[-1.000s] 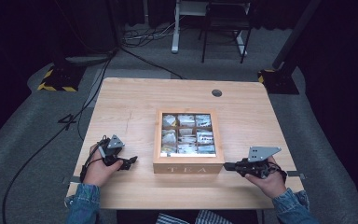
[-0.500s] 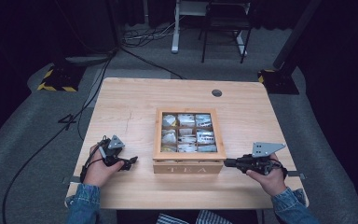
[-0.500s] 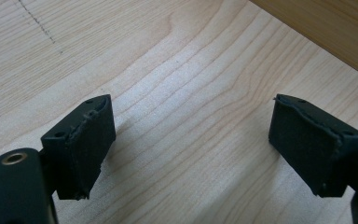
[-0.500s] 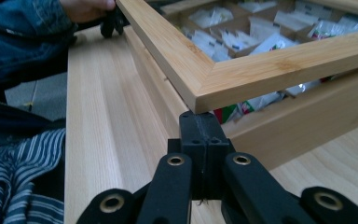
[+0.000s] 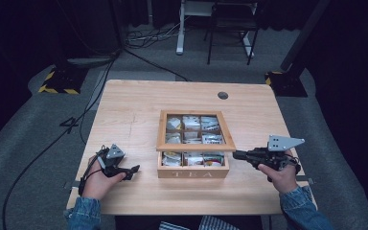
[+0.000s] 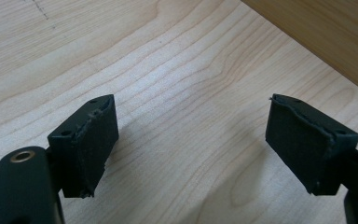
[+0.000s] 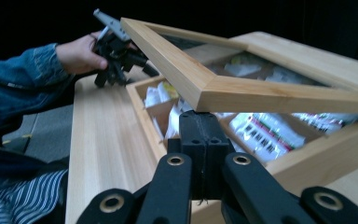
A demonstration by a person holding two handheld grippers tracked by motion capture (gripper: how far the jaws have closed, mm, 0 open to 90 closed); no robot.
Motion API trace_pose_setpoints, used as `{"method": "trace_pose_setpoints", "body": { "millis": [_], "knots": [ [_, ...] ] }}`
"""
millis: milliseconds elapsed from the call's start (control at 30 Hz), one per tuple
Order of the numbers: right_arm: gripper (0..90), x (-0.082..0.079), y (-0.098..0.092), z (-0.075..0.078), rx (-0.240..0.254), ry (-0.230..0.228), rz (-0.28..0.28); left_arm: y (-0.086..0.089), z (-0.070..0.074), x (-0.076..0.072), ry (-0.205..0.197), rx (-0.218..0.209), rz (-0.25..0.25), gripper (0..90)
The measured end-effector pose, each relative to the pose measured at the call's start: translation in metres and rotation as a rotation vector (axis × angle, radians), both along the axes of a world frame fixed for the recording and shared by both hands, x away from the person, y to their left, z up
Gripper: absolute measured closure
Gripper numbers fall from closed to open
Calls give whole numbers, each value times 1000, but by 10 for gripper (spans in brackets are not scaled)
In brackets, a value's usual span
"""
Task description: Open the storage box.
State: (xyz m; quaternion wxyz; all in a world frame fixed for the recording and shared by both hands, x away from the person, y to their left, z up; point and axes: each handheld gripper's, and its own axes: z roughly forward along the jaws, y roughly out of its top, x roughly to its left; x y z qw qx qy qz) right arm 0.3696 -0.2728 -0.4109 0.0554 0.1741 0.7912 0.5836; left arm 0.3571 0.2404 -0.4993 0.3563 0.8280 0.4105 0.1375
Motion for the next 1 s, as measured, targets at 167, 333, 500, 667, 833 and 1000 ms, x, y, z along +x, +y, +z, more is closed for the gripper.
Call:
{"method": "trace_pose_setpoints", "body": {
  "millis": [167, 333, 500, 667, 833, 1000],
  "knots": [
    [900, 4, 1, 11, 30, -30, -28, -7, 8, -1, -14, 17, -8, 215],
    [900, 7, 3, 23, 56, -64, -72, -18, 17, -1, -36, 6, -35, 234],
    [900, 8, 4, 27, 72, -79, -97, -26, 27, 0, -62, 3, -51, 246],
    [900, 10, 6, 32, 94, -93, -129, -32, 36, -1, -79, -2, -55, 251],
    [900, 15, 8, 38, 115, -99, -150, -34, 40, -1, -85, 0, -50, 255],
    [900, 22, 10, 44, 137, -107, -152, -29, 43, -5, -78, 5, -24, 256]
  ]
}}
